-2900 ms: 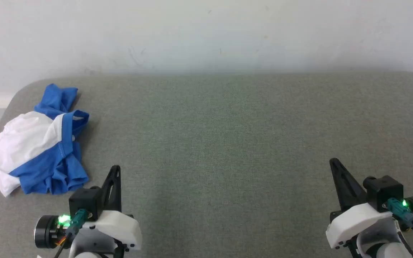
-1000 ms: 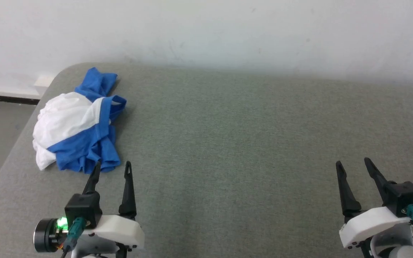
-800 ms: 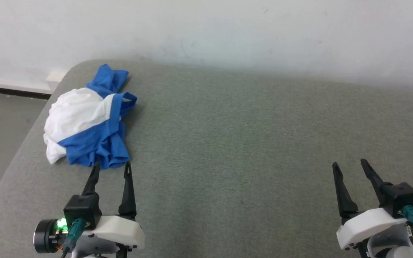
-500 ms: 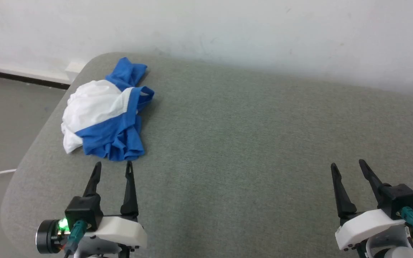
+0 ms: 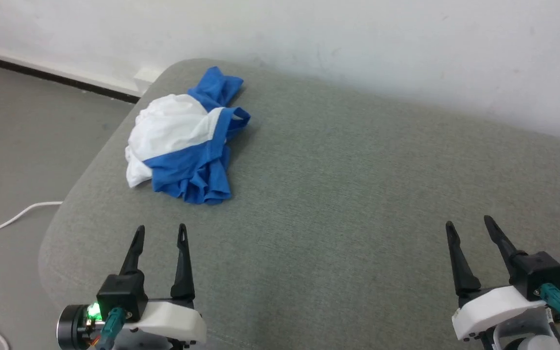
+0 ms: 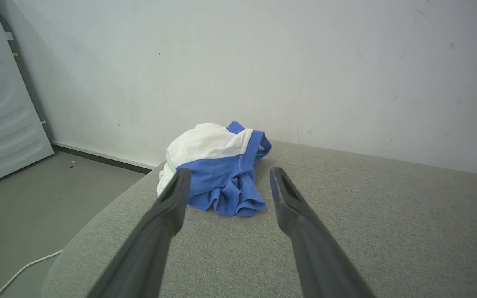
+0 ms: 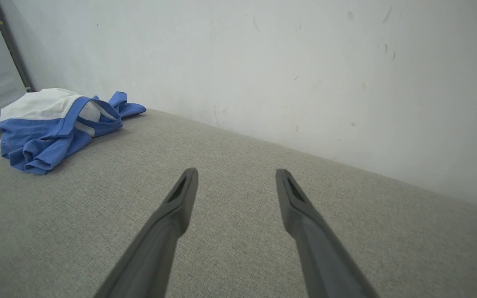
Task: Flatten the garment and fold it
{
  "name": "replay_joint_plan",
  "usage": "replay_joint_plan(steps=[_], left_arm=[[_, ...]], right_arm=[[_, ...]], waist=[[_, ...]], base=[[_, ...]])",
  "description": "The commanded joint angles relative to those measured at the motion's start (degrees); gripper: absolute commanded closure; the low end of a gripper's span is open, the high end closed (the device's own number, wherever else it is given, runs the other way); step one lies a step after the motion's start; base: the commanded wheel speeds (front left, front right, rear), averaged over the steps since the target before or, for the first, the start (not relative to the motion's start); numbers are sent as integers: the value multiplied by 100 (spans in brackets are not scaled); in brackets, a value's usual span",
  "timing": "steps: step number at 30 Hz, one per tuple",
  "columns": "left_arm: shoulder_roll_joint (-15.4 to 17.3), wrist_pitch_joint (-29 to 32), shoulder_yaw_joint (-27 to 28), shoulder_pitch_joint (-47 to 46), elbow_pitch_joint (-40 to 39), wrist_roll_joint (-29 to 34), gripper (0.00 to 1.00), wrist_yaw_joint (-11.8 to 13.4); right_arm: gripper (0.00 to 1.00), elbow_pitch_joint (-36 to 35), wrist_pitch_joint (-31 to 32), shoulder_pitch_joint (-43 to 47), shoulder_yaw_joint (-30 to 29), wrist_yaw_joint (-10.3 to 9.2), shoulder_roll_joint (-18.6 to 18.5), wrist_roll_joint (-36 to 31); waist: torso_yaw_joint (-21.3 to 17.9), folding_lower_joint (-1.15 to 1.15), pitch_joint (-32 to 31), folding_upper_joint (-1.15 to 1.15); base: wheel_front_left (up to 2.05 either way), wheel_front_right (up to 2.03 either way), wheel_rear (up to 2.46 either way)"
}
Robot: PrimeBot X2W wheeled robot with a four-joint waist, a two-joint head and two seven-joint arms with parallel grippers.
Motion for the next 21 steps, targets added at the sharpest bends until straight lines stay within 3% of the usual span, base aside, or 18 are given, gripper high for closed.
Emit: replay_joint_plan(steps=[1, 21], left_arm=[[-19, -59, -20, 83, 1, -33, 0, 42], [-24, -299, -198, 214, -42, -160, 0, 232]], right_arm=[[0, 29, -69, -39, 16, -7, 14, -50], [0, 72, -308, -67, -14, -9, 19, -86]], waist=[[145, 0, -6, 0], [743, 0, 32, 0]], base=[[0, 0, 0], [0, 0, 0]])
